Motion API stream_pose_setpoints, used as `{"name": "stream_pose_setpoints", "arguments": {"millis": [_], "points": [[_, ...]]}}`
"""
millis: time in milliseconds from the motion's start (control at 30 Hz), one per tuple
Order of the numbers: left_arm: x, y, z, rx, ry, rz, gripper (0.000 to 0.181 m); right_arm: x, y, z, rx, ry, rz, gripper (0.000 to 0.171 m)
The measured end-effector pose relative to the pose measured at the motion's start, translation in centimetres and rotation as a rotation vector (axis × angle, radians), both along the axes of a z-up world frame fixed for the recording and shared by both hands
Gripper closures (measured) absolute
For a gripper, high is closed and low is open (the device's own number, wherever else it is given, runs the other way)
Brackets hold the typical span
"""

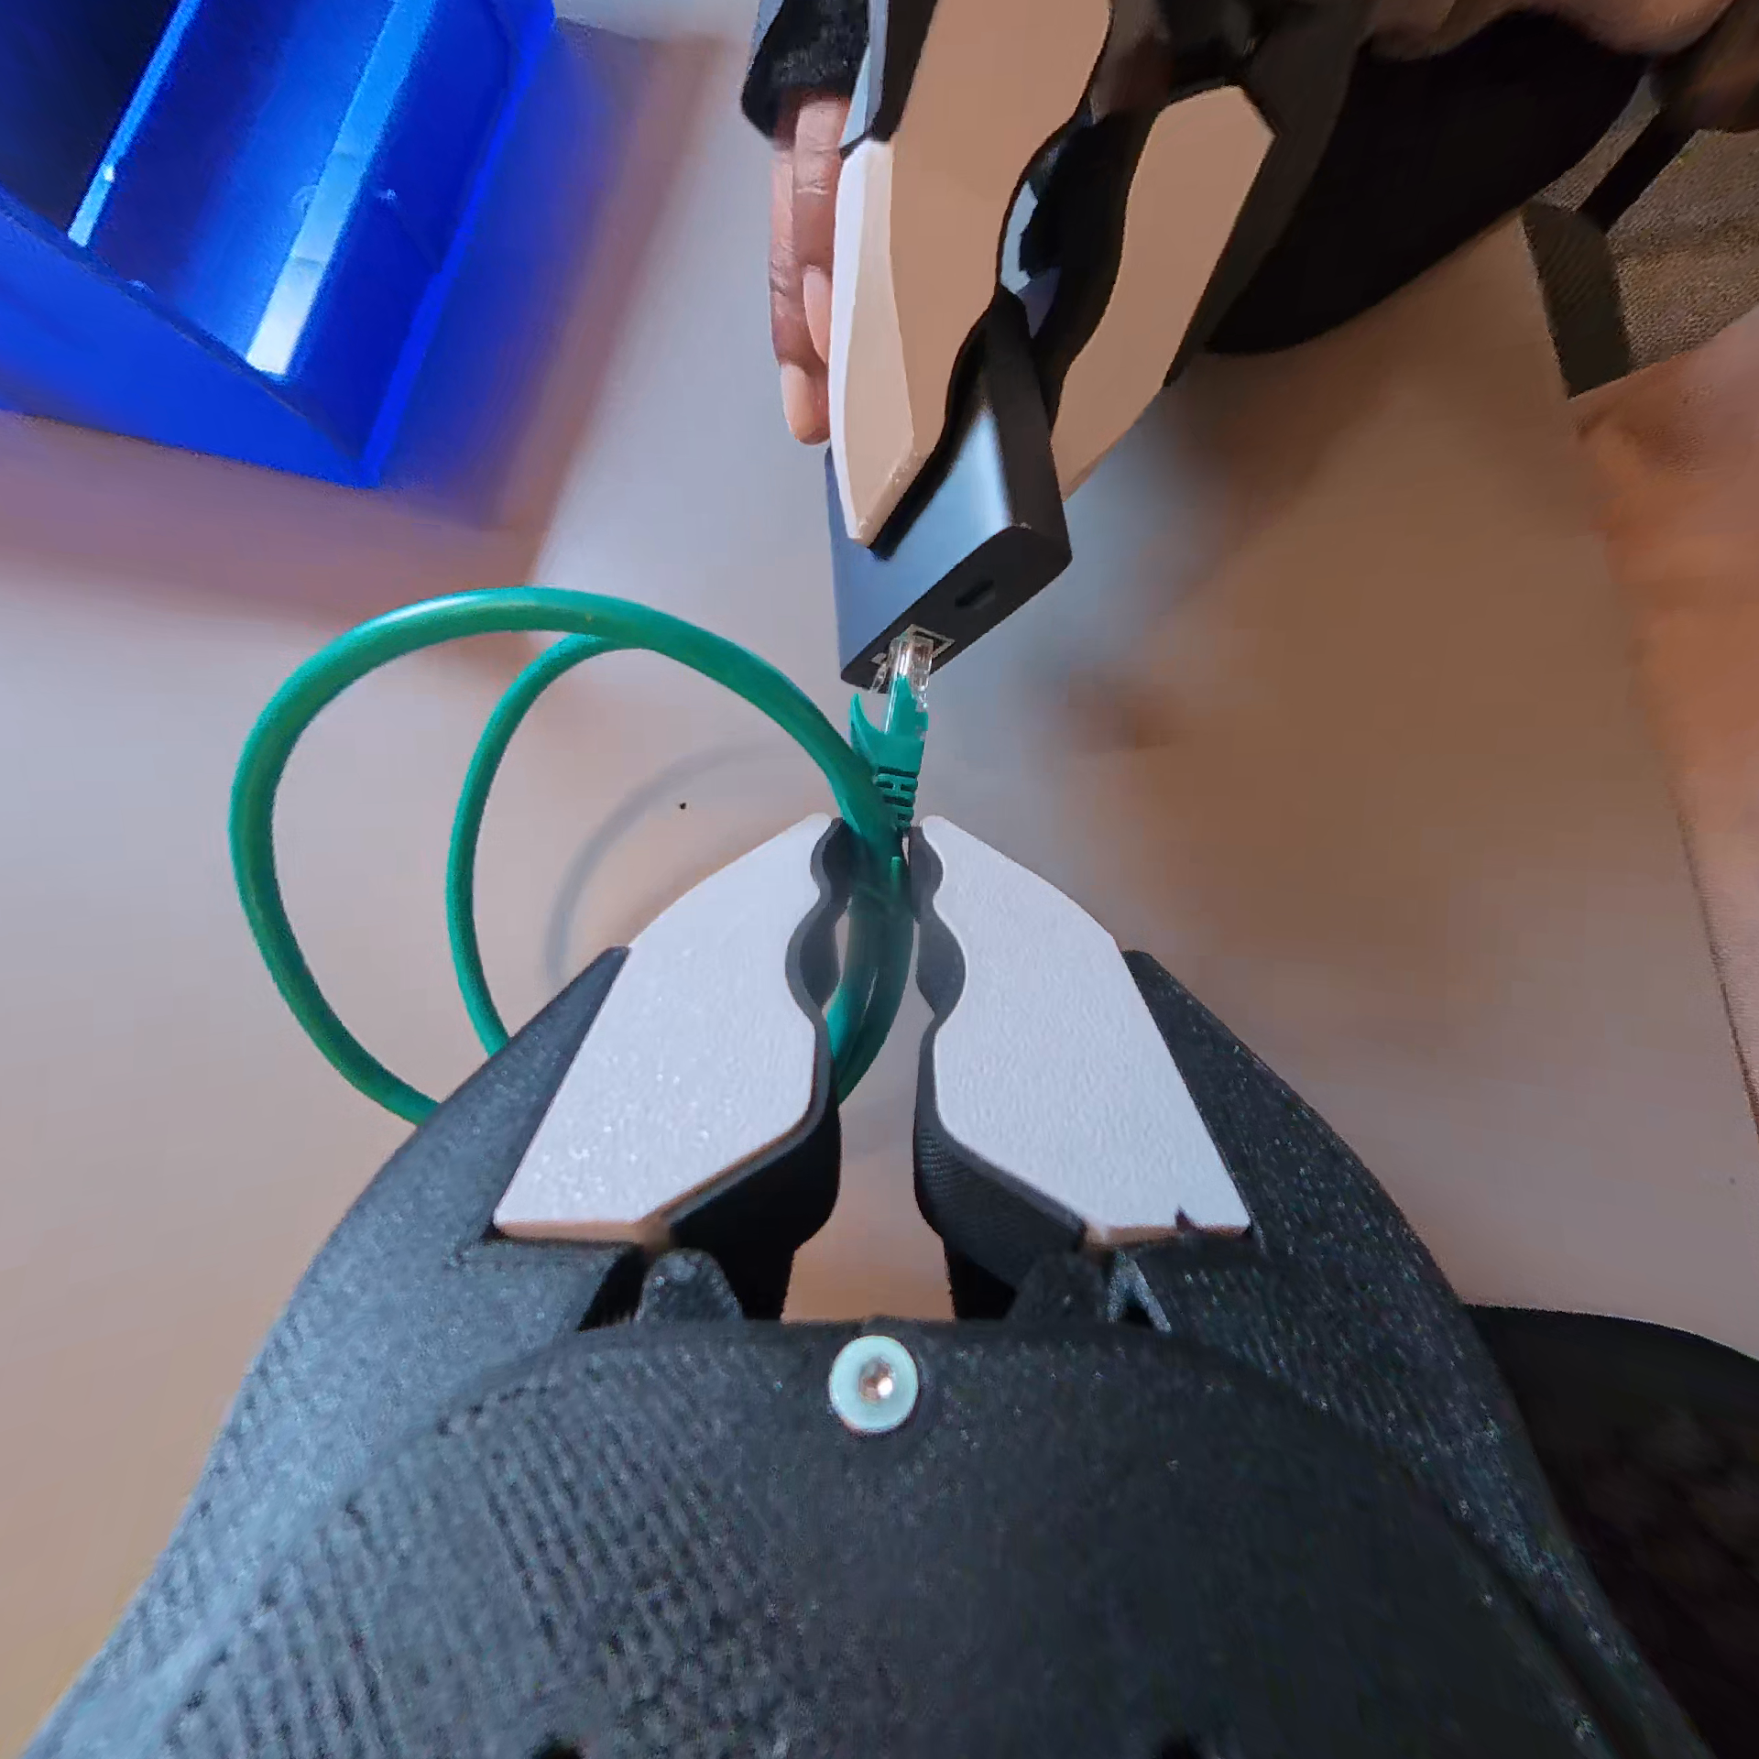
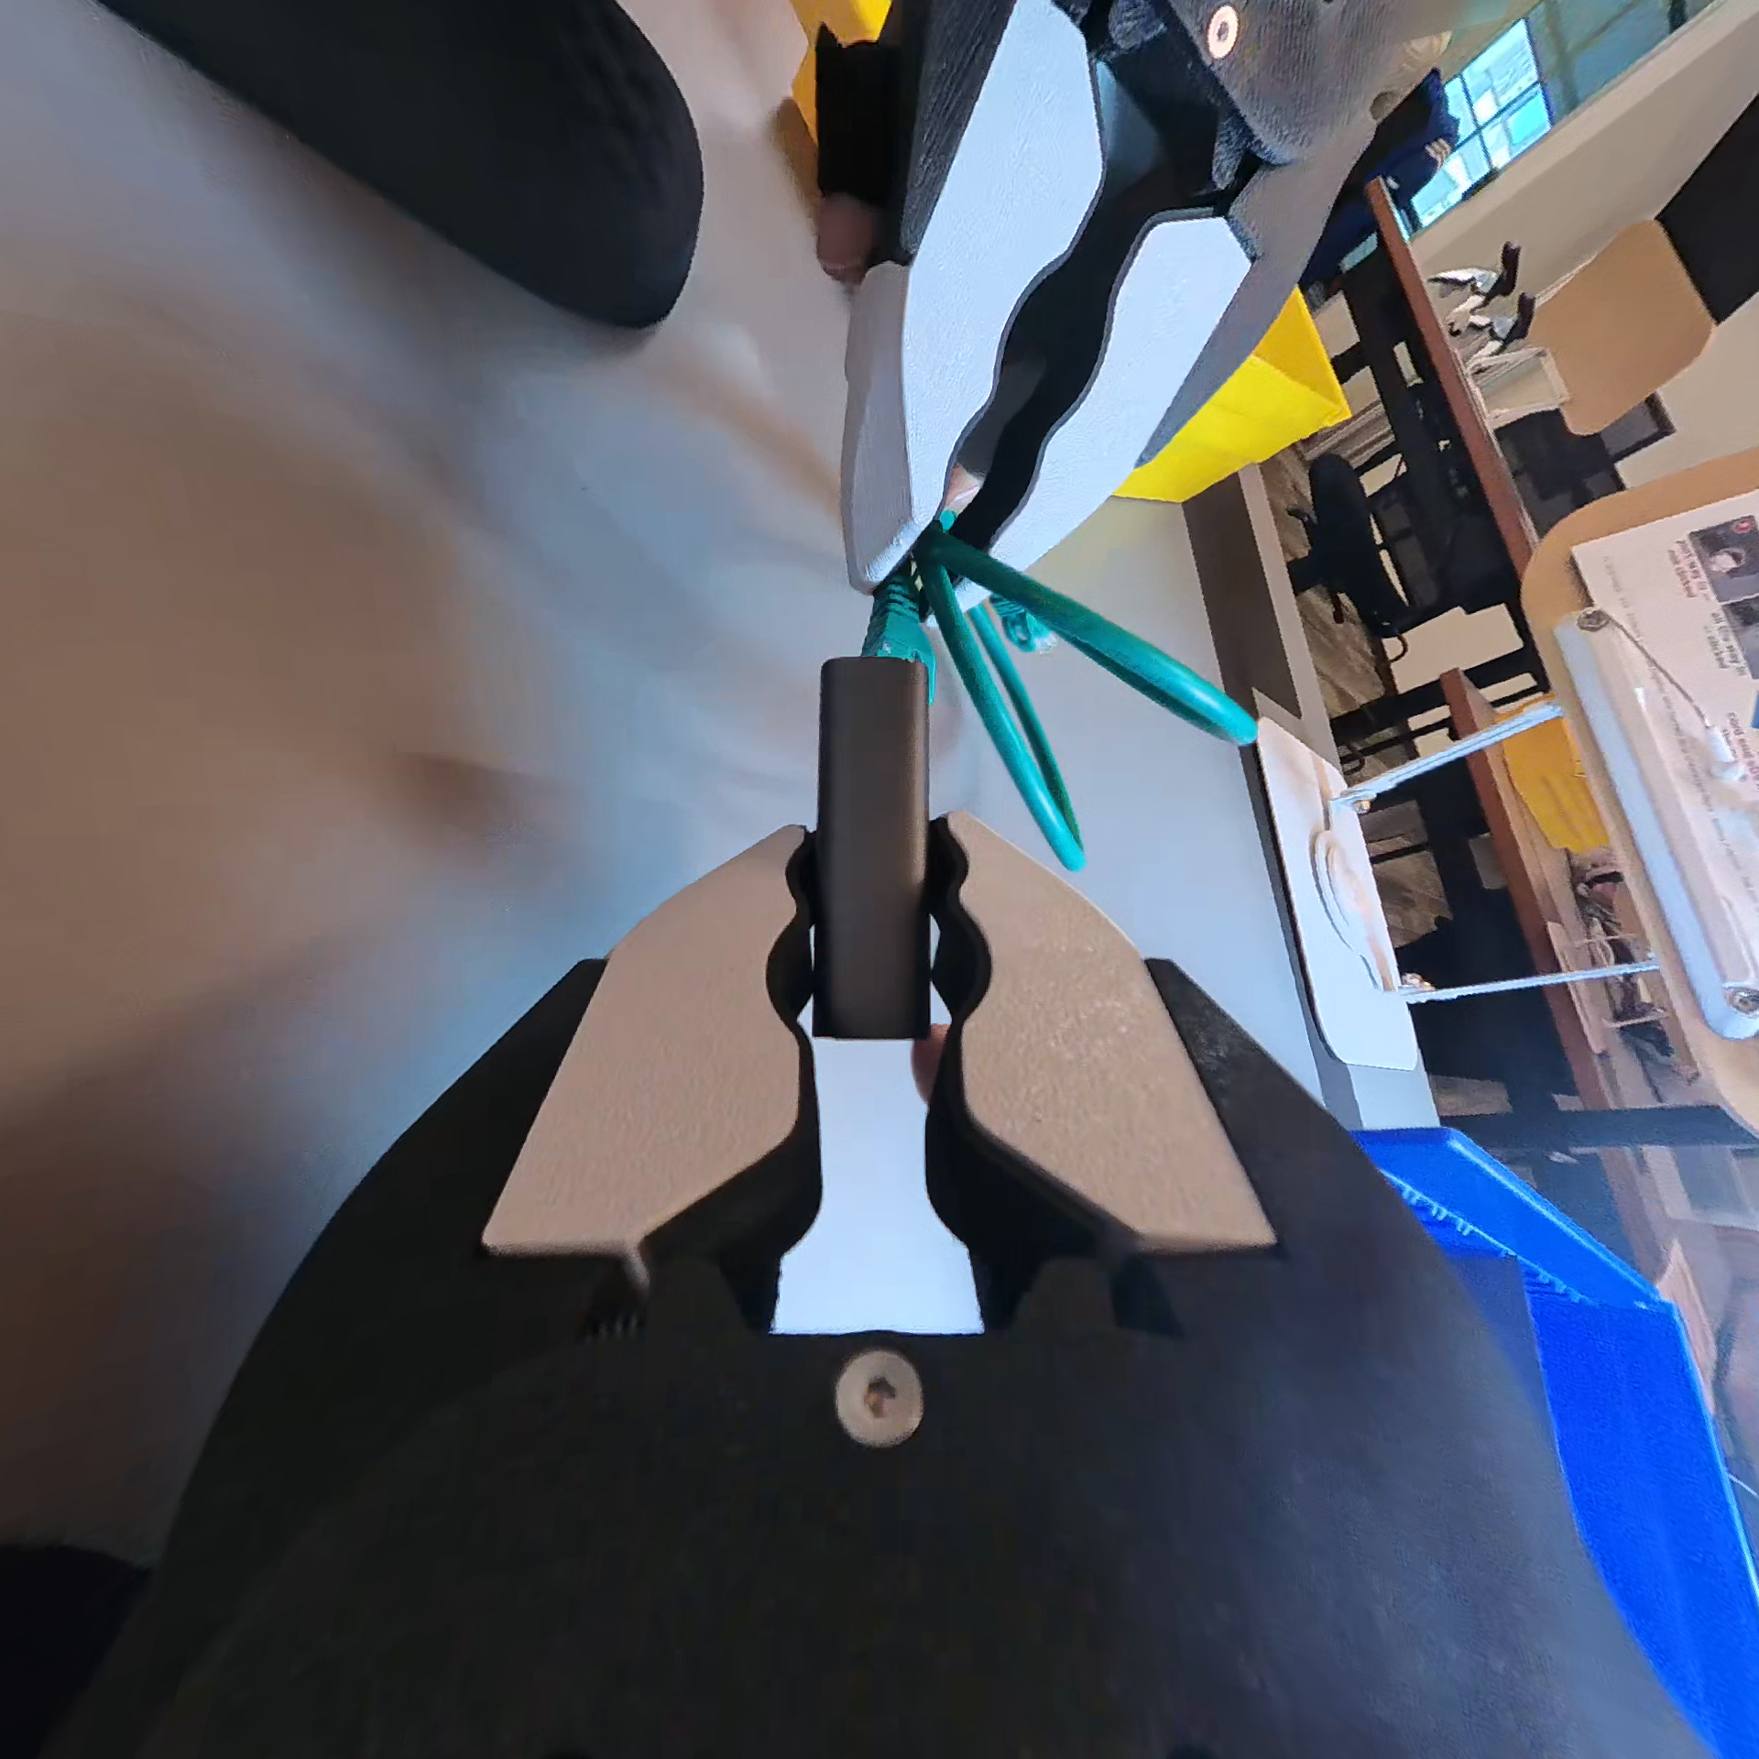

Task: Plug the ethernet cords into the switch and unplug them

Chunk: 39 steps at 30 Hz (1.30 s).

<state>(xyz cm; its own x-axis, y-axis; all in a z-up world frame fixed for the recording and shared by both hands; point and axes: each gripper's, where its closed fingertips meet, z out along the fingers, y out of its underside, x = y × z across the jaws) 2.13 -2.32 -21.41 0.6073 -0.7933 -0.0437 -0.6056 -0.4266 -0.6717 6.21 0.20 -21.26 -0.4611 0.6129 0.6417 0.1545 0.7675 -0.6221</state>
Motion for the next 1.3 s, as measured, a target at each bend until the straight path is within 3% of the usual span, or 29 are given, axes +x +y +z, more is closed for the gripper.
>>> {"name": "stream_pose_setpoints", "arguments": {"millis": [167, 467, 1067, 1300], "points": [[-0.1, 0.1, -1.7, 0.013, 0.167, -0.009, 0.169, -0.2, 0.2, -1.6, 0.025, -0.062, -0.034, 0.15], [-0.1, 0.8, -0.7, 0.171, 0.288, -0.026, 0.169, -0.1, 0.3, -1.3, -0.123, -0.102, -0.046, 0.15], [2.7, -0.7, 0.5, 0.174, 0.116, -0.106, 0.171, 0.6, -1.9, 0.8, -0.33, -0.093, 0.079, 0.15], [1.1, 0.7, 2.5, 0.253, 0.092, -0.038, 0.166, -0.5, -0.6, 2.5, -0.291, -0.015, -0.018, 0.15]]}}
